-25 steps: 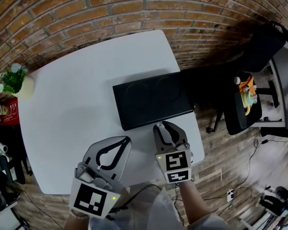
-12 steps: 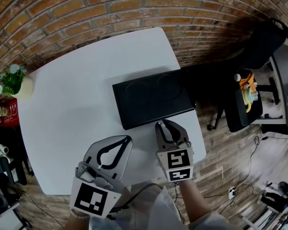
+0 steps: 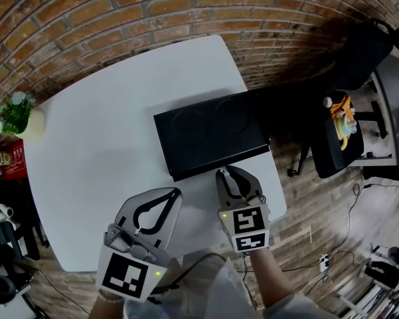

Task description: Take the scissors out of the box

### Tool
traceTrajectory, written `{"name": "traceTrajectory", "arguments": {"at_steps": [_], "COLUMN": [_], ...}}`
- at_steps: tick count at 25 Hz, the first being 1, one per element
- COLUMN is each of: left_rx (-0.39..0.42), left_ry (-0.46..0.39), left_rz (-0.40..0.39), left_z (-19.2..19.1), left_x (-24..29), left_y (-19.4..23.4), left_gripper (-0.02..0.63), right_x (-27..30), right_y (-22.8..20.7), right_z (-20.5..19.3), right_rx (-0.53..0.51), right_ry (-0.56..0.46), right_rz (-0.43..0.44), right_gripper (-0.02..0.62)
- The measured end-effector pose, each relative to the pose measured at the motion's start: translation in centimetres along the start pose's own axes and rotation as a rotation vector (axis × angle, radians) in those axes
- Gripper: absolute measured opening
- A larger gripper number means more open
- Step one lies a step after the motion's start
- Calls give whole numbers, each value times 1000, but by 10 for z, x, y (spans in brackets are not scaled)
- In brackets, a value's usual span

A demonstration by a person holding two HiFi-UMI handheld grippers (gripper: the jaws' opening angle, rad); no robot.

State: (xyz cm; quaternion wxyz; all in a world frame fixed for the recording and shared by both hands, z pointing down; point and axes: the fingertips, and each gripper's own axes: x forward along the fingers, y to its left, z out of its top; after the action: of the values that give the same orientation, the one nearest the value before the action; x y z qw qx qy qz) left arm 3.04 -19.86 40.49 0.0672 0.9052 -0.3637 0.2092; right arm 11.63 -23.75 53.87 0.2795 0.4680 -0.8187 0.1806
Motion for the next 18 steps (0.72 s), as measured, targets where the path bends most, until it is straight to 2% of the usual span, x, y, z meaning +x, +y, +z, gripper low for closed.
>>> {"name": "traceTrajectory", "arguments": {"at_steps": [18], "left_rx": [2], "left_ry": [-9], "left_rz": [-37], "left_z": [1], "left_x": [8], "left_y": [-10], "left_gripper": [17], "right_x": [-21], "right_y": [4], "right_z": [-18], "right_rx": [27], "right_ry": [16], "right_rz": [-13], "right_gripper": [94]}}
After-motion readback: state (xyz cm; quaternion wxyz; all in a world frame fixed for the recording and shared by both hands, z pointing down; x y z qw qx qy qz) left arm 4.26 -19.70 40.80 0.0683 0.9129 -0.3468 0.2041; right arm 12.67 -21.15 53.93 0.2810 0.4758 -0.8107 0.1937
